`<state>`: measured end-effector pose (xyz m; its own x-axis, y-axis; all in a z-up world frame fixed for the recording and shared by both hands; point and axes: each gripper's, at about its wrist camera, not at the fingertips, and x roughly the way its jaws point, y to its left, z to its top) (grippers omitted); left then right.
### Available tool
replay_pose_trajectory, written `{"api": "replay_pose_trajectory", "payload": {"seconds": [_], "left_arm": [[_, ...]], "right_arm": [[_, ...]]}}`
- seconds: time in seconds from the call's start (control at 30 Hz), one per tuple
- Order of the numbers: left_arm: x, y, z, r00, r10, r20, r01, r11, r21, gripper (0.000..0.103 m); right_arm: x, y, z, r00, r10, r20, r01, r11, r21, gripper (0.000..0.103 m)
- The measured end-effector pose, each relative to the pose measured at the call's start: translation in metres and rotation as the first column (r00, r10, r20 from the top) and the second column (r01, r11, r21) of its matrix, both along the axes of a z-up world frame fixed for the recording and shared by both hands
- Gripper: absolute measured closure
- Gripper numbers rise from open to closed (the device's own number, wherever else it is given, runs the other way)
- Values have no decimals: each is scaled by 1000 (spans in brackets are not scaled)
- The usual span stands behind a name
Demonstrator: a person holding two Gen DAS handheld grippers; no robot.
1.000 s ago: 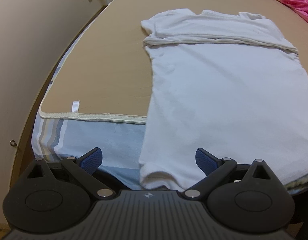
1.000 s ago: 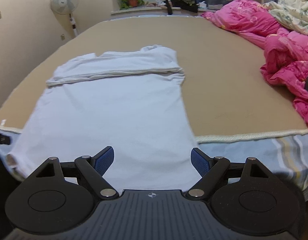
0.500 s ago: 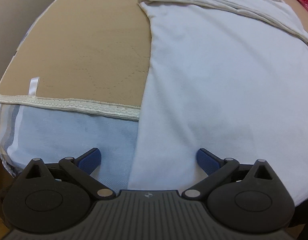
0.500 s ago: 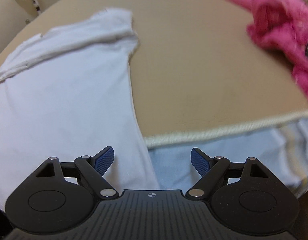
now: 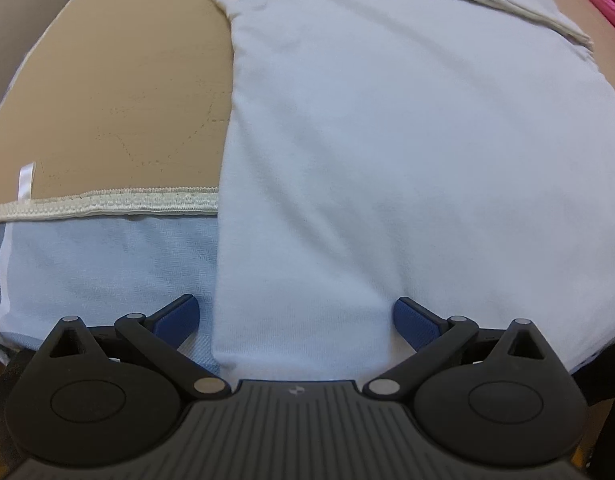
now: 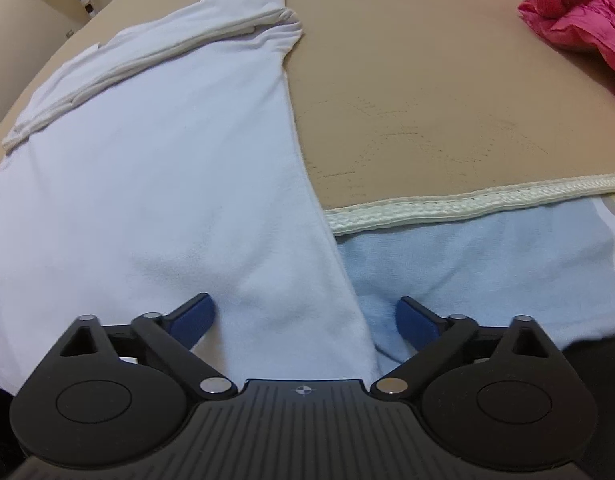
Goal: Fold small clothes
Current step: 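Grasp the shirt hem with the right tool while the left tool grasps the hem, then lift the hem with both tools and fold it over toward the collar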
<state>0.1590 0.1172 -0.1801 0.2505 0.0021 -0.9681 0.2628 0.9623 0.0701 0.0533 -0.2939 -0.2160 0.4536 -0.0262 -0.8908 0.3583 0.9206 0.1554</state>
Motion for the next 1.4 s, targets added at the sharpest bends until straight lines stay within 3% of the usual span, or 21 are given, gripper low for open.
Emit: {"api": "replay_pose_trajectory", "payload": {"seconds": [0.1,0.23,0.37,0.47,0.5,0.53,0.6,0.63,0.8,1.1,1.4], "left_arm": [[5,0,1,1000,13,-19,-13,1000,-4,0],[13,3,1,1000,18,-25,-19,1000,-15,0],[12,4,6,999,32,-10,-32,999,-8,0],[4,3,13,999,40,-5,-40,999,-26,17],[1,3,17,1000,29,1,-29,999,-27,32],[-2,3,22,1000,16,4,-16,999,-39,59],[-7,1,30,1000,5,21,-4,1000,-22,87],[-9,0,32,1000,-2,30,2,1000,3,91],[-15,7,47,999,23,47,-21,999,-44,95],[-38,9,92,990,-10,139,26,993,-115,97],[-70,18,101,987,-12,161,33,991,-132,98]], "right_arm": [[0,3,2,1000,8,7,-8,1000,-22,10],[-10,-2,10,999,16,31,-17,1000,25,23],[-15,-2,14,999,17,46,-18,1000,21,62],[-18,1,19,997,48,58,-51,997,54,96],[-19,1,20,997,55,62,-59,996,71,96],[-19,1,22,995,63,71,-69,995,77,96],[-20,2,25,995,64,79,-70,995,74,96],[-20,1,25,995,56,78,-62,995,79,96],[-23,-11,36,996,-9,85,-2,992,129,97],[-49,-15,77,977,-54,206,10,978,208,98],[-91,-17,81,970,-94,225,39,970,239,99]]}}
